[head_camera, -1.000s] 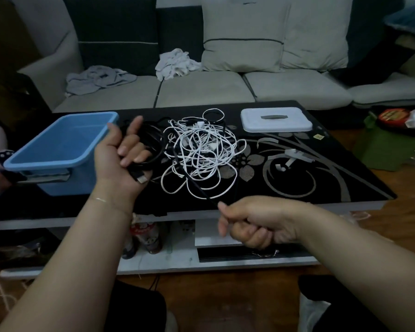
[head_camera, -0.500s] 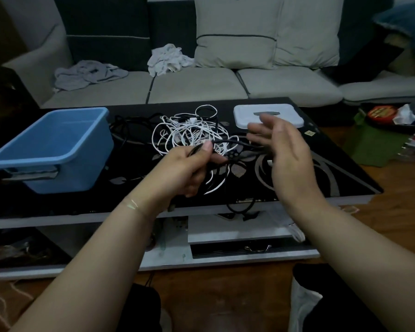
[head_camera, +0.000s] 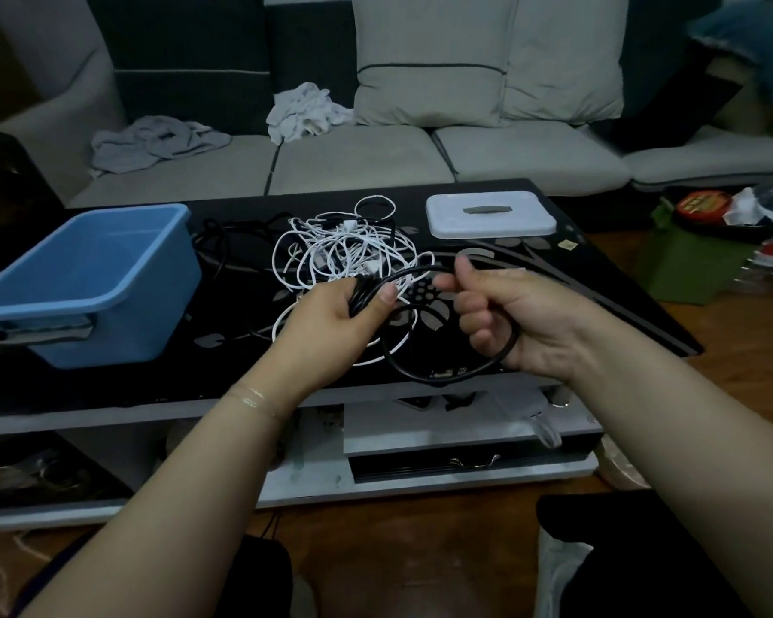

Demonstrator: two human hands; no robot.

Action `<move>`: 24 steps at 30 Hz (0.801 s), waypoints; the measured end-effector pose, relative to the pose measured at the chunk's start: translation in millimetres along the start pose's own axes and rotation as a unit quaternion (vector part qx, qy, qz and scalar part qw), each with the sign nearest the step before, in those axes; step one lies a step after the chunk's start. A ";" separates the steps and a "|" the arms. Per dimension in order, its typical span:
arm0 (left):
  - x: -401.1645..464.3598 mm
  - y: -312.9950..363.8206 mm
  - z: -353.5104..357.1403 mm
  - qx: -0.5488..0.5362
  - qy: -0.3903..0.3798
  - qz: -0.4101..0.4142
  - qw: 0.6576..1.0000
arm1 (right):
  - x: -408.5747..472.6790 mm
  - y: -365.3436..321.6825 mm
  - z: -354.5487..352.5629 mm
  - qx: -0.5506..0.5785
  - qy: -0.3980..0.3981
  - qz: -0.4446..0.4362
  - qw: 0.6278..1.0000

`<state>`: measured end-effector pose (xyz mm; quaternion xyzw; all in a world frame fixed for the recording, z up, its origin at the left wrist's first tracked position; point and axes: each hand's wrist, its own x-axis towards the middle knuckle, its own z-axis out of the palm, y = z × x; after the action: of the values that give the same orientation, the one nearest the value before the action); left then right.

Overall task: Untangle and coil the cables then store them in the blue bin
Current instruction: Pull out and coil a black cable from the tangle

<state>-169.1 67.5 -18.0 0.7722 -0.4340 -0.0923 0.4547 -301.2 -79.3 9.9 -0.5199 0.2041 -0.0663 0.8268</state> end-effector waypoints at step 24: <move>-8.6 22.3 -5.2 -0.555 -0.081 -0.065 0.825 | 27.1 21.3 12.4 -0.408 0.065 -0.136 0.900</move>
<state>-184.6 72.5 0.3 0.4059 -0.2934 -0.4091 0.7628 -273.7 -68.2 -11.6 -0.8292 0.1941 -0.1225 0.5097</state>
